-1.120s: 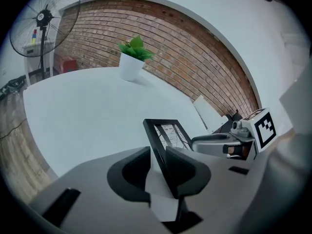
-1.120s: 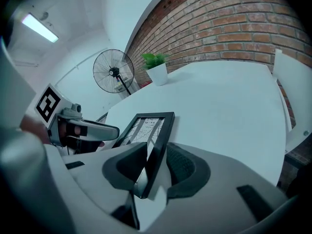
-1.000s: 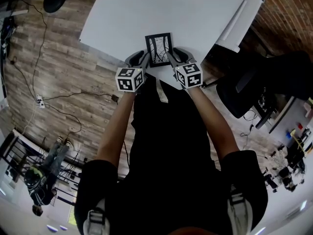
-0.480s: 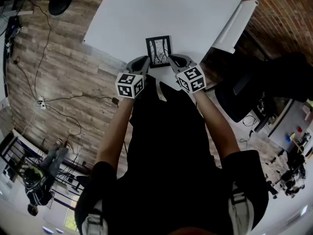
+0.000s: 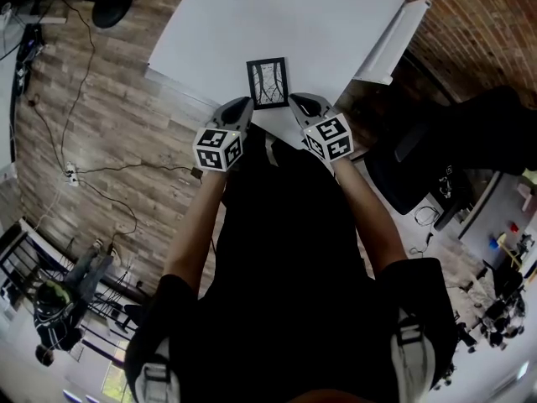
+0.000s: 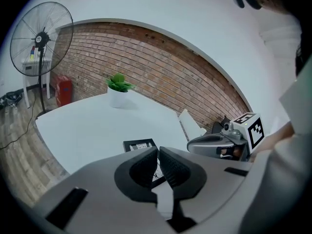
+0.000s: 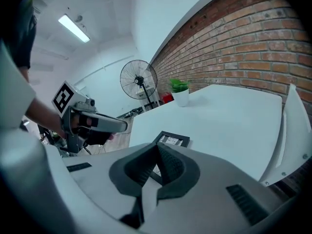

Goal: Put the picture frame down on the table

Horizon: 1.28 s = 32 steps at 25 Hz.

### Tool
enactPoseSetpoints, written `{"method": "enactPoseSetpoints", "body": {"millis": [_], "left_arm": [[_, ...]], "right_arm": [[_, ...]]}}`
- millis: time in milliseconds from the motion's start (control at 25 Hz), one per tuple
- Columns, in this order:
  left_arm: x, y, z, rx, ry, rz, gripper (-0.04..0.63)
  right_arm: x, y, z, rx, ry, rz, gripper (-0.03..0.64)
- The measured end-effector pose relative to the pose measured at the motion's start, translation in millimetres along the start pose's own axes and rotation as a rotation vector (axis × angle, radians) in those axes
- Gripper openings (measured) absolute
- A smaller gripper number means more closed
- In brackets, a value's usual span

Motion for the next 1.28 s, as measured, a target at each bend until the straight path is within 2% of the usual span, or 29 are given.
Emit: {"method": "enactPoseSetpoints", "body": {"millis": [400, 600, 1000, 1280], "left_arm": [[13, 43, -22, -0.046, 0.019, -0.049, 0.031], [22, 53, -24, -0.087, 0.048, -0.060, 0.031], [18, 70, -45, -0.127, 0.052, -0.097, 0.031], [22, 69, -43, -0.128, 0.049, -0.093, 0.031]], "right_arm": [[24, 38, 13, -0.012, 0.034, 0.002, -0.005], [25, 52, 14, -0.025, 0.059, 0.000, -0.005], [23, 75, 18, -0.051, 0.089, -0.011, -0.005], [20, 63, 23, -0.062, 0.092, -0.021, -0.005]]}}
Point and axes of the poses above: the fingertips, and each gripper's own axes: y backward along the fingers, z to its left, x out of its underside, the point moved 3 cm from there along y, backward along the fingers, and after that the axes turned 13 degrees about -x, right-handed, at the moved point
